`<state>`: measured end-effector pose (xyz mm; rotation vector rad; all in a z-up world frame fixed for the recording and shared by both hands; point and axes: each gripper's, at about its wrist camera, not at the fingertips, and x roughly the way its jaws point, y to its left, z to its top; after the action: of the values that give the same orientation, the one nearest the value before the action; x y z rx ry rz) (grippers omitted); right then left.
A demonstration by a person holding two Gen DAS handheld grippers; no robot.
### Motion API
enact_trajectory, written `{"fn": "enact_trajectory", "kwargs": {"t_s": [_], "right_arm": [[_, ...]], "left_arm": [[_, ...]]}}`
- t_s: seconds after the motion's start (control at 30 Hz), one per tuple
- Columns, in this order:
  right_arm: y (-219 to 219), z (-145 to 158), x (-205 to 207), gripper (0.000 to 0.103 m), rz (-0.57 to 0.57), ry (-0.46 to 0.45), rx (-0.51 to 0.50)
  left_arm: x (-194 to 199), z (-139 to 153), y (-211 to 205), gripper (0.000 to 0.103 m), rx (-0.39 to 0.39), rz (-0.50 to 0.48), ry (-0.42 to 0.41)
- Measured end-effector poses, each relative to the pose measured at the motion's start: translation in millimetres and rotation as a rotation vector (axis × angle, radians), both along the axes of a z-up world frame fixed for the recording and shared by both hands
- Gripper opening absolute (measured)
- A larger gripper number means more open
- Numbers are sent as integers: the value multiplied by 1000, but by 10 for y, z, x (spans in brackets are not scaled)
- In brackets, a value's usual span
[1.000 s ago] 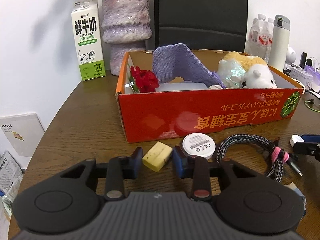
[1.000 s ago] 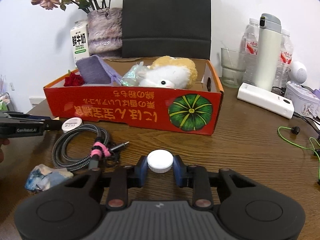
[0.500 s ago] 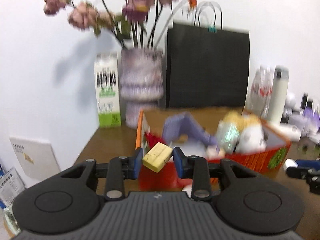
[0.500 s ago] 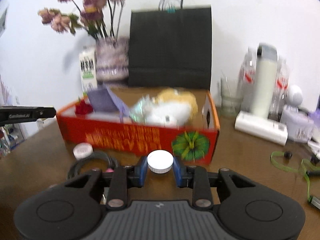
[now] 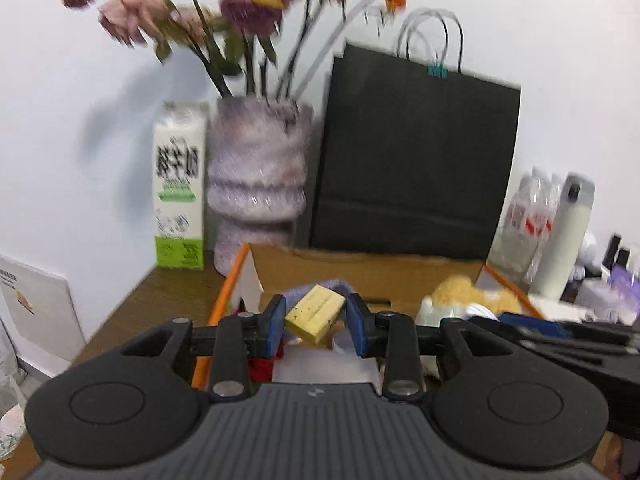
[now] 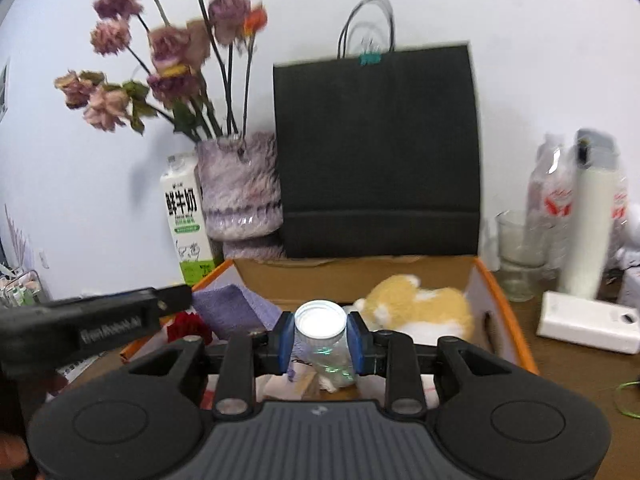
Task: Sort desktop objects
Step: 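Lower the yellow sponge and white cap into the red box, open both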
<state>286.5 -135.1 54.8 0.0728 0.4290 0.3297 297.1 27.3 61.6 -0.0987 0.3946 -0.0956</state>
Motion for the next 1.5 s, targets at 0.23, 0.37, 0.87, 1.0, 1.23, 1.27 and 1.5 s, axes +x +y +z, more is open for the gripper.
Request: {"fn": "enact_trajectory", "kwargs": {"t_s": [0.23, 0.37, 0.87, 1.0, 1.23, 1.27, 1.5], "right_arm": [[64, -239, 190, 27, 22, 43, -55], [101, -282, 203, 27, 29, 48, -71], [-55, -206, 117, 89, -15, -12, -14], [-148, -205, 139, 101, -19, -9, 50], [-167, -203, 121, 103, -9, -16, 76], [-166, -196, 120, 103, -6, -17, 78], [-154, -117, -32, 103, 19, -50, 75]], "left_arm": [[153, -198, 39, 34, 15, 21, 29], [158, -252, -21, 34, 31, 7, 31], [120, -298, 192, 96, -132, 55, 27], [96, -278, 238, 102, -184, 47, 7], [63, -281, 252, 103, -209, 41, -17], [50, -281, 255, 103, -212, 42, -20], [-119, -217, 268, 103, -226, 43, -83]]}}
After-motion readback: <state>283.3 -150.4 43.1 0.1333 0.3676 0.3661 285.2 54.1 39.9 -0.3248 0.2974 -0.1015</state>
